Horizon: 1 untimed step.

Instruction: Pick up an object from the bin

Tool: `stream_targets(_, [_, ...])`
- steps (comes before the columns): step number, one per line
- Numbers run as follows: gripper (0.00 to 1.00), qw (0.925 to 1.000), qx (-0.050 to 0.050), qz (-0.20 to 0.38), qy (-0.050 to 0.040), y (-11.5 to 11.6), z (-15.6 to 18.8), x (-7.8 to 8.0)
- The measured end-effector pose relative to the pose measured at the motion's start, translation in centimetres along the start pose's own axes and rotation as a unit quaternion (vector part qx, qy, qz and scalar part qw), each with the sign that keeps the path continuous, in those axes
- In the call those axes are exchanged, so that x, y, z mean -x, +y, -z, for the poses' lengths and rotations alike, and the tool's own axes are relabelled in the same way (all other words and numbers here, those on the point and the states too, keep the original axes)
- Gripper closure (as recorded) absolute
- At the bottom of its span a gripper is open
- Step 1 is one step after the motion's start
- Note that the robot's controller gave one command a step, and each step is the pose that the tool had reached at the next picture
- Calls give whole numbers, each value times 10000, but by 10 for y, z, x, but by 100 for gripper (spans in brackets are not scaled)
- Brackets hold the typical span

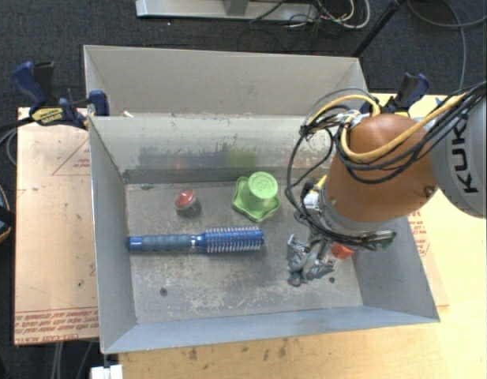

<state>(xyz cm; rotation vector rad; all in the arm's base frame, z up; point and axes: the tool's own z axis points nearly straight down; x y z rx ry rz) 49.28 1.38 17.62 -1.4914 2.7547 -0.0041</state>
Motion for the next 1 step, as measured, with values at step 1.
stream_targets(1, [100,10000,19,-16,12,0,24,1])
